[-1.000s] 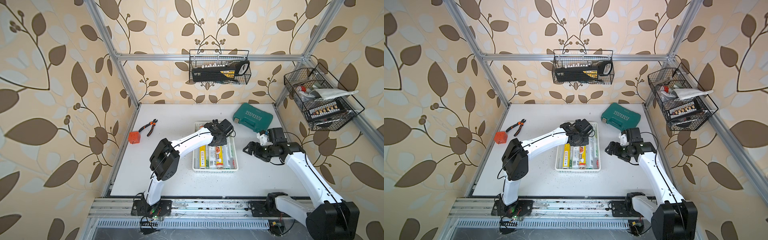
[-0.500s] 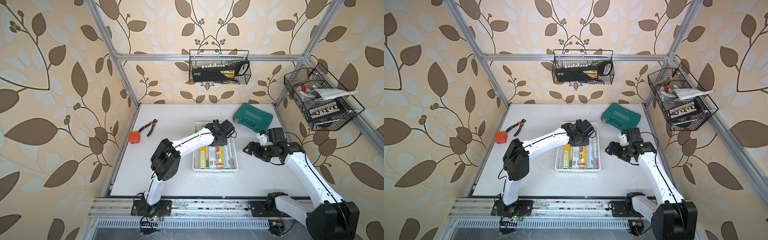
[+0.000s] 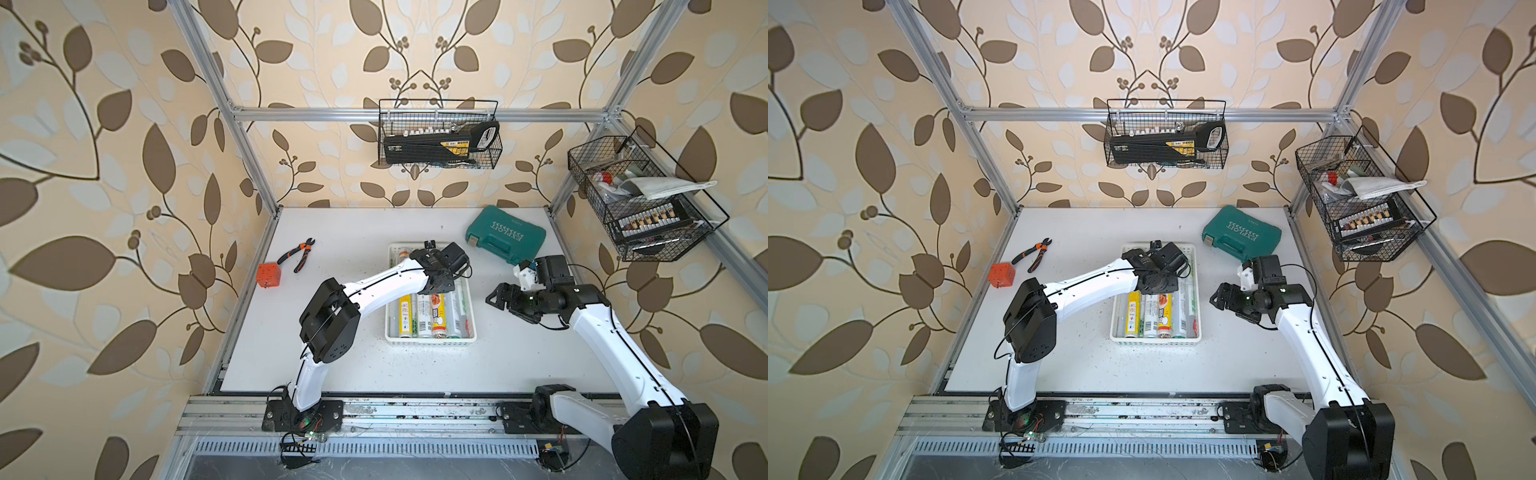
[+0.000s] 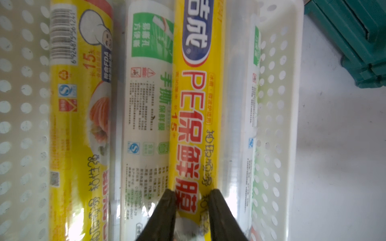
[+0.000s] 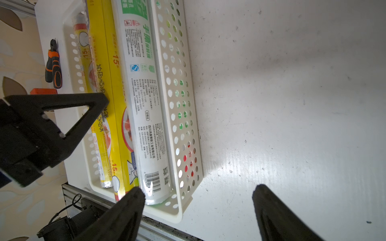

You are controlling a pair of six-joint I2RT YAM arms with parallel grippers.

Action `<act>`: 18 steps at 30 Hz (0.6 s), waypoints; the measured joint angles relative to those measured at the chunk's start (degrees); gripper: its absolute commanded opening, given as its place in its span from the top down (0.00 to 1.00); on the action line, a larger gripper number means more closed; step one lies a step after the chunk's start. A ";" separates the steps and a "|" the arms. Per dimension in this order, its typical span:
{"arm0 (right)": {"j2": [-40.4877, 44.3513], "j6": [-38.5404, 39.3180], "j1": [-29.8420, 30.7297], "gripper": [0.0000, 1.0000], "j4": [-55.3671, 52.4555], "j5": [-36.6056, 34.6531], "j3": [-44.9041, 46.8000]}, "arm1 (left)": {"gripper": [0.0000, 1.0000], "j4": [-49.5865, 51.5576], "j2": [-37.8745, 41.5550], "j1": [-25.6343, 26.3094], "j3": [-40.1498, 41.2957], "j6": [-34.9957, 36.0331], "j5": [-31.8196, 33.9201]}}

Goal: Put the plastic wrap into the basket
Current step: Place the plastic wrap in the basket.

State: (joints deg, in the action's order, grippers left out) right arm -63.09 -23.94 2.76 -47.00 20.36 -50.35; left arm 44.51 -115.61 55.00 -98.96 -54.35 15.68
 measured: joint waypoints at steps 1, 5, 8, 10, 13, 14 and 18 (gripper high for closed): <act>0.00 0.00 0.00 0.15 0.04 -0.02 0.00 | 0.69 0.02 0.00 0.15 -0.02 -0.04 0.39; 0.02 0.00 0.00 0.15 0.20 0.00 0.22 | 0.69 0.52 0.00 0.61 -0.17 -0.50 1.81; 0.02 0.00 0.00 0.15 0.22 0.00 0.22 | 0.71 1.99 -0.02 0.63 -0.81 -1.11 2.97; 0.02 0.00 0.00 0.15 0.20 -0.02 0.22 | 0.71 3.52 -0.02 0.94 -1.33 -1.38 3.78; 0.02 0.00 0.00 0.15 0.22 -0.02 0.24 | 0.71 7.02 -0.02 1.25 -2.03 -1.55 5.62; 0.02 0.00 0.00 0.15 0.24 -0.02 0.26 | 0.71 8.28 -0.02 1.27 -2.01 -1.51 5.97; 0.02 0.00 0.00 0.15 0.55 -0.02 0.72 | 0.75 8.41 -0.04 1.16 0.48 -0.92 4.26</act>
State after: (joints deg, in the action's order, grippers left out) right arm -63.07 -23.94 2.76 -46.46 20.34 -49.63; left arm 52.93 -115.66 56.16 -98.48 -55.27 19.94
